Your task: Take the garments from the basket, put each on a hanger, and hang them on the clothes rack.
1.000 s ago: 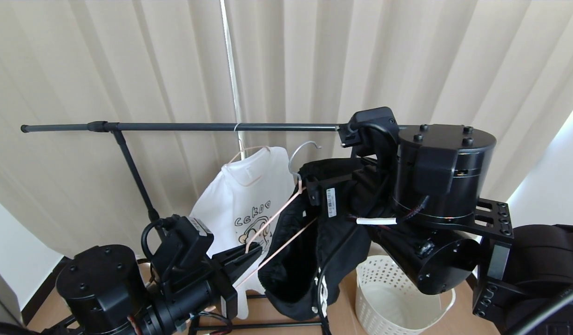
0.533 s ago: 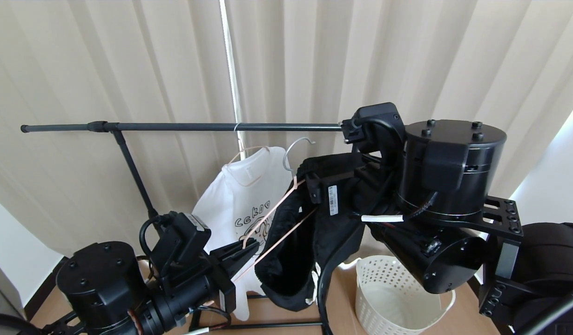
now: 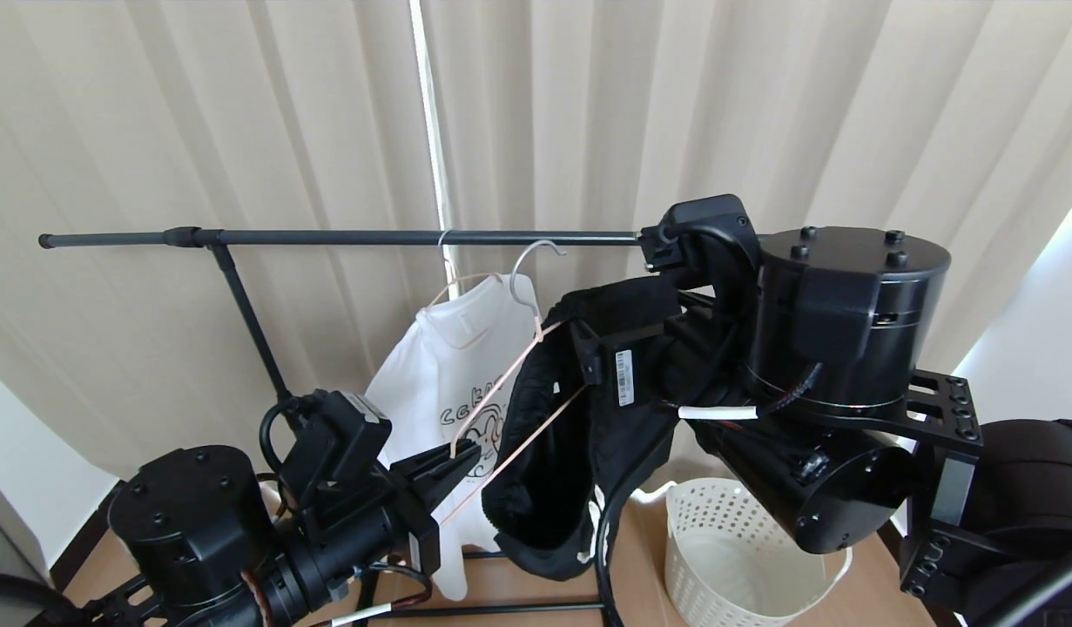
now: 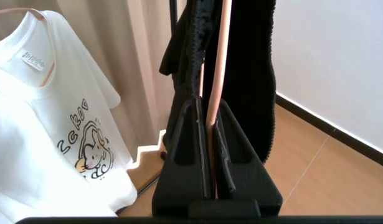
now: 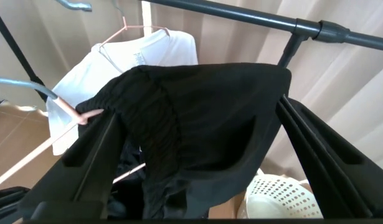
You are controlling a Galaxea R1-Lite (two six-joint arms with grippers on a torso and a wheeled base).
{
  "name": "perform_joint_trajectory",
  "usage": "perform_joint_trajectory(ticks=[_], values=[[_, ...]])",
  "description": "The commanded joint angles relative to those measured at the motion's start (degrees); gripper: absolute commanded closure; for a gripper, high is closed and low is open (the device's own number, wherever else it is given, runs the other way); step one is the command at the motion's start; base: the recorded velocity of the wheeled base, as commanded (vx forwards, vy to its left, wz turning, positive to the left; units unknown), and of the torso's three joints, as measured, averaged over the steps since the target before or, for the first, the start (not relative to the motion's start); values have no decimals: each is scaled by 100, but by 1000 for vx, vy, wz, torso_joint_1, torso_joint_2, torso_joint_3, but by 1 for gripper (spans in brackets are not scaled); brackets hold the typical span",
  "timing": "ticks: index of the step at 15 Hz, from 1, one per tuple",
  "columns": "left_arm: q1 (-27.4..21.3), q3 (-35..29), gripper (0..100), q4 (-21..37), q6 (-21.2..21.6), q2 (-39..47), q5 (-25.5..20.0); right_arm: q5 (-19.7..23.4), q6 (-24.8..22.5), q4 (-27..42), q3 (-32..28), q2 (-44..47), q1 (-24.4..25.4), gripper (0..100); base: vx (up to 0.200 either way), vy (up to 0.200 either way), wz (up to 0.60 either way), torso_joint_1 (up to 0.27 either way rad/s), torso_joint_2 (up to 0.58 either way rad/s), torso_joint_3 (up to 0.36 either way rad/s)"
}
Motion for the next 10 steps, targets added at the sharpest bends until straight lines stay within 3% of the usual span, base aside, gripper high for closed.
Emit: perform_joint_trajectory(ticks=[1, 5, 8, 10], values=[[2, -10, 100, -6, -14, -19, -2, 0, -3, -3, 37, 2, 58, 0, 0, 0, 0, 0, 0, 0], [2, -1, 100, -6, -31, -80, -2, 53, -91, 6, 195, -69, 67, 0, 0, 0, 0, 0, 0, 0], [81, -1, 100, -6, -31, -80, -2, 369, -170, 59, 406, -297, 67, 0, 0, 0, 0, 0, 0, 0], [142, 8, 100, -6, -31, -98, -28, 993, -609, 76, 863, -807, 41, 0, 0, 0, 0, 0, 0, 0]])
